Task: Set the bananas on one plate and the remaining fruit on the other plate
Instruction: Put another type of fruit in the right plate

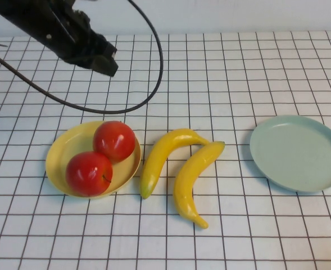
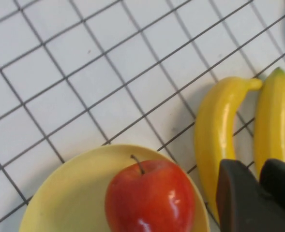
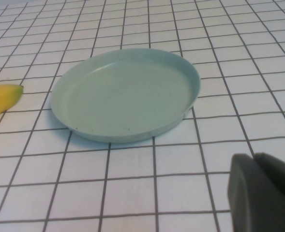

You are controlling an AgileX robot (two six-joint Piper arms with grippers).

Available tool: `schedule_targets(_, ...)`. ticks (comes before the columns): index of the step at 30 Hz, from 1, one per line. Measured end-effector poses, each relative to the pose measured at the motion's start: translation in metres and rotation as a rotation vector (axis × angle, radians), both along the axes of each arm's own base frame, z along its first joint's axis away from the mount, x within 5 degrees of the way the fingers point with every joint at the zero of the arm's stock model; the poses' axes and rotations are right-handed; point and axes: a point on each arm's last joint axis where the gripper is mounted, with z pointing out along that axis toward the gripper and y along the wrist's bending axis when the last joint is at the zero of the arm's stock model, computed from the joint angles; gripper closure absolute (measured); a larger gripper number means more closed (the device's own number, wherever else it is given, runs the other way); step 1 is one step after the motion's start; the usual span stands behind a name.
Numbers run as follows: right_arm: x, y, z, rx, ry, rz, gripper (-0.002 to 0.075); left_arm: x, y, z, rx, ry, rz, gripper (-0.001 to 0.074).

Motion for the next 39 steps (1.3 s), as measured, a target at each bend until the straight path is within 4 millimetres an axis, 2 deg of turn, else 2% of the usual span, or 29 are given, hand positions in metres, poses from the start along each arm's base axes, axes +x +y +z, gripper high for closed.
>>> schedule_targets(2,0.0,0.0,0.0,0.0,0.0,-0.001,0.0741,-0.017,-0.006,0.024,-0.017,-0.06,-0.033,0.0693)
schedule_targets(6,0.0,0.0,0.0,0.0,0.0,0.0,0.0741,-0.061,-0.017,0.067,-0.053,-0.179,-0.138,0.0724)
schedule_targets(9,0.0,0.0,0.0,0.002,0.0,-0.001,0.0741,-0.098,-0.016,0.086,-0.046,-0.247,-0.181,0.0729)
schedule_targets(11,0.0,0.0,0.0,0.002,0.0,0.0,0.0741,-0.121,-0.007,0.093,-0.045,-0.305,-0.165,0.0731)
schedule_targets(13,0.0,0.0,0.0,0.002,0.0,-0.001,0.0741,-0.141,0.005,0.089,-0.034,-0.355,-0.113,0.0731)
schedule_targets(21,0.0,0.0,0.0,0.002,0.0,-0.001,0.0741,-0.206,0.051,0.026,-0.027,-0.37,0.243,0.0732)
schedule_targets(24,0.0,0.0,0.0,0.002,0.0,-0.001,0.0741,-0.231,0.069,0.011,-0.049,-0.383,0.394,0.0733)
schedule_targets(27,0.0,0.0,0.0,0.002,0.0,-0.001,0.0741,-0.25,0.083,0.012,-0.062,-0.462,0.462,0.0733)
schedule_targets(33,0.0,0.0,0.0,0.004,0.0,-0.001,0.0741,-0.283,0.098,0.026,-0.016,-0.604,0.416,0.0735)
schedule_targets(39,0.0,0.0,0.0,0.004,0.0,-0.001,0.0741,-0.304,0.114,0.018,0.119,-0.59,0.405,0.0735)
